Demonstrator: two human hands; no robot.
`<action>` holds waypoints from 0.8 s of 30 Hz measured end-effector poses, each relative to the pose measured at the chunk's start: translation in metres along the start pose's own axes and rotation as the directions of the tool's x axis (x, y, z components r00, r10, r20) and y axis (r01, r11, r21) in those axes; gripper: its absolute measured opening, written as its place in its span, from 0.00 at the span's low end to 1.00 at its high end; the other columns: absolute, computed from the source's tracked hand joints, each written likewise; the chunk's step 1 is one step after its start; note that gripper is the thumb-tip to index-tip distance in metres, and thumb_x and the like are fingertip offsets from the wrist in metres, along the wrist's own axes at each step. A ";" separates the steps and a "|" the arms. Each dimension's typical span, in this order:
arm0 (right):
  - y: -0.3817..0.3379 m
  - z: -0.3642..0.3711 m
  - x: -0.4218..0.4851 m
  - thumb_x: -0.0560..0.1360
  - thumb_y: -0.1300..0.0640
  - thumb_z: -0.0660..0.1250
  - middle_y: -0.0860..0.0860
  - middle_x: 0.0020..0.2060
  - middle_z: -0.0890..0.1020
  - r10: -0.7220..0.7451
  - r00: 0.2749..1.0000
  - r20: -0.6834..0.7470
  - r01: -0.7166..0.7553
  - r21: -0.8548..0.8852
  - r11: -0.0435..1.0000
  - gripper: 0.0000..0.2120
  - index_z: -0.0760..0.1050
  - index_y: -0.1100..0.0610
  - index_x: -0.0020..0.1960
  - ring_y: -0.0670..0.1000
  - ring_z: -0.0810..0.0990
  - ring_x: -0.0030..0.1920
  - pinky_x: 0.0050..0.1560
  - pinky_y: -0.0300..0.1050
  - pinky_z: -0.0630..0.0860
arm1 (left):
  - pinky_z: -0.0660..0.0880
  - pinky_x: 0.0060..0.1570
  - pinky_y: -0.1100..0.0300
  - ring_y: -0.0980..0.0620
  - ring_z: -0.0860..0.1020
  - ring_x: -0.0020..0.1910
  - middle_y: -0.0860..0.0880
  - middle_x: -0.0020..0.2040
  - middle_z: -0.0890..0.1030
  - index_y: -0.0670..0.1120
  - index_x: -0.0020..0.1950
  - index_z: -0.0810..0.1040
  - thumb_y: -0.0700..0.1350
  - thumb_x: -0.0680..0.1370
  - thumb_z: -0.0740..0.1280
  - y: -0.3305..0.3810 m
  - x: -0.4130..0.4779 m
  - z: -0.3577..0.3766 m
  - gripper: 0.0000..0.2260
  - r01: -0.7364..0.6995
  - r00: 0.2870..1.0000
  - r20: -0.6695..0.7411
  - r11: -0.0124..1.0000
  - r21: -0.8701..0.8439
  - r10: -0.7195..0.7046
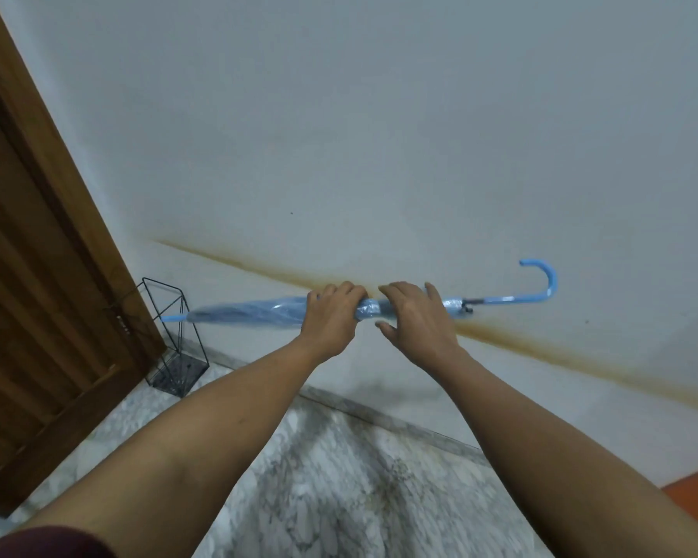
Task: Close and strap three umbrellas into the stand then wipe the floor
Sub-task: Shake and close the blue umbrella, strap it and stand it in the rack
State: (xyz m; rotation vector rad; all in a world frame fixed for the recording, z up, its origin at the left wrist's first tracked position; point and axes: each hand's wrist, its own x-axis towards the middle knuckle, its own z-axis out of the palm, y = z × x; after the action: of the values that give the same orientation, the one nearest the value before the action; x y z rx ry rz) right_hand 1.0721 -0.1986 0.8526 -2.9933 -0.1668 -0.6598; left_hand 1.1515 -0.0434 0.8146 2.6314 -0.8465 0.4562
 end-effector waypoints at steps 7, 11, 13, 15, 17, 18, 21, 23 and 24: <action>-0.024 0.010 -0.005 0.72 0.47 0.74 0.48 0.45 0.80 0.517 0.855 -0.048 -0.355 0.671 0.651 0.16 0.75 0.54 0.53 0.47 0.78 0.45 0.42 0.37 0.75 | 0.65 0.46 0.52 0.48 0.73 0.51 0.54 0.48 0.79 0.53 0.52 0.74 0.48 0.74 0.71 -0.026 0.011 0.004 0.10 0.196 0.981 0.036 0.972 -0.126 -0.193; -0.029 0.005 0.030 0.66 0.42 0.77 0.50 0.46 0.78 0.774 0.584 0.245 -0.450 0.891 0.057 0.32 0.63 0.53 0.58 0.48 0.80 0.45 0.44 0.38 0.78 | 0.67 0.38 0.55 0.48 0.73 0.46 0.52 0.43 0.79 0.50 0.51 0.74 0.46 0.72 0.72 -0.034 0.017 0.003 0.11 0.190 0.982 0.053 0.951 -0.245 -0.182; -0.029 0.006 0.048 0.69 0.42 0.75 0.51 0.46 0.79 0.780 0.529 0.336 -0.417 0.903 -0.106 0.31 0.60 0.50 0.60 0.52 0.82 0.46 0.44 0.50 0.82 | 0.68 0.36 0.55 0.48 0.74 0.44 0.51 0.43 0.79 0.50 0.50 0.73 0.45 0.72 0.72 -0.039 0.020 0.005 0.11 0.201 0.980 0.060 0.944 -0.261 -0.192; -0.028 0.008 0.062 0.74 0.46 0.72 0.52 0.48 0.80 0.738 0.586 0.335 -0.430 0.900 -0.066 0.24 0.62 0.50 0.61 0.54 0.83 0.45 0.40 0.54 0.84 | 0.72 0.37 0.52 0.47 0.75 0.43 0.51 0.43 0.79 0.49 0.49 0.72 0.44 0.71 0.73 -0.047 0.021 0.007 0.12 0.232 0.973 0.063 0.925 -0.301 -0.224; -0.031 0.008 0.075 0.75 0.47 0.70 0.51 0.48 0.80 0.686 0.656 0.314 -0.437 0.900 0.006 0.20 0.64 0.50 0.60 0.54 0.83 0.47 0.39 0.56 0.84 | 0.75 0.39 0.50 0.46 0.76 0.42 0.50 0.44 0.80 0.49 0.49 0.72 0.42 0.71 0.73 -0.056 0.023 0.010 0.13 0.281 0.959 0.073 0.895 -0.347 -0.273; -0.033 0.010 0.083 0.74 0.47 0.71 0.50 0.49 0.80 0.664 0.678 0.317 -0.434 0.901 0.013 0.21 0.65 0.50 0.60 0.53 0.83 0.48 0.40 0.57 0.84 | 0.75 0.40 0.50 0.45 0.76 0.42 0.49 0.44 0.80 0.48 0.49 0.71 0.41 0.70 0.73 -0.061 0.025 0.011 0.13 0.306 0.951 0.077 0.878 -0.367 -0.299; -0.043 0.017 0.108 0.72 0.43 0.70 0.47 0.48 0.80 0.603 0.745 0.285 -0.429 0.897 0.106 0.19 0.68 0.50 0.57 0.50 0.82 0.47 0.44 0.58 0.83 | 0.75 0.39 0.51 0.45 0.77 0.42 0.48 0.44 0.80 0.47 0.47 0.70 0.40 0.70 0.73 -0.075 0.026 0.016 0.14 0.351 0.931 0.076 0.821 -0.450 -0.356; -0.049 0.023 0.126 0.74 0.46 0.68 0.45 0.44 0.79 0.533 0.820 0.208 -0.401 0.873 0.277 0.13 0.71 0.52 0.53 0.47 0.80 0.45 0.44 0.53 0.82 | 0.74 0.39 0.54 0.46 0.77 0.42 0.48 0.44 0.79 0.46 0.48 0.70 0.40 0.70 0.74 -0.086 0.029 0.018 0.14 0.395 0.911 0.097 0.779 -0.487 -0.401; -0.051 0.025 0.132 0.75 0.48 0.68 0.45 0.43 0.78 0.487 0.857 0.168 -0.369 0.860 0.352 0.12 0.71 0.54 0.53 0.44 0.79 0.43 0.43 0.46 0.80 | 0.73 0.38 0.58 0.48 0.76 0.42 0.49 0.45 0.78 0.45 0.49 0.70 0.41 0.70 0.74 -0.090 0.030 0.018 0.15 0.424 0.896 0.114 0.748 -0.510 -0.430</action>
State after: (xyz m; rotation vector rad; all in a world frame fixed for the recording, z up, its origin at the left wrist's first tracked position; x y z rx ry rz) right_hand 1.1955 -0.1334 0.8884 -1.8282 0.2407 -0.4582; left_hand 1.2324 0.0033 0.7910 2.1948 -0.2711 0.0880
